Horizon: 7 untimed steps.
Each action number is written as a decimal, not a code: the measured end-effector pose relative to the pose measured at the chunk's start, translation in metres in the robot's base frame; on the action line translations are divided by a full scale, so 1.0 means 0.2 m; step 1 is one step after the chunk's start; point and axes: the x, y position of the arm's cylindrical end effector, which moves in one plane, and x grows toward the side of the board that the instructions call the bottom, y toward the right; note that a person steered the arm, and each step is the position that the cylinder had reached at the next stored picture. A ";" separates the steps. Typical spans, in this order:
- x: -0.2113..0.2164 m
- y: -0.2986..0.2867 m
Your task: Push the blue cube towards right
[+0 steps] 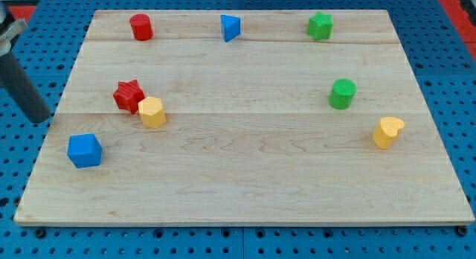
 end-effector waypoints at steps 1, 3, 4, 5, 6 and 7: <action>0.02 0.02; 0.21 0.20; 0.34 0.42; 0.35 0.45; 0.35 0.46; 0.35 0.48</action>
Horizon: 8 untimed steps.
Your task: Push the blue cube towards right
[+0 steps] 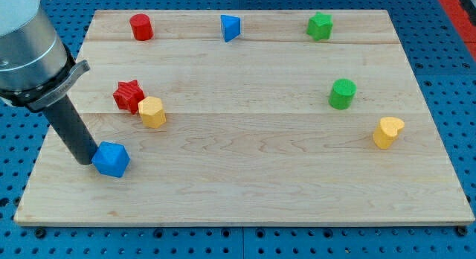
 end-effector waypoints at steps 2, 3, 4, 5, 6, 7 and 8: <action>0.00 0.56; 0.00 0.56; 0.12 0.51; 0.18 0.87; 0.18 1.02; 0.00 0.62; -0.02 0.92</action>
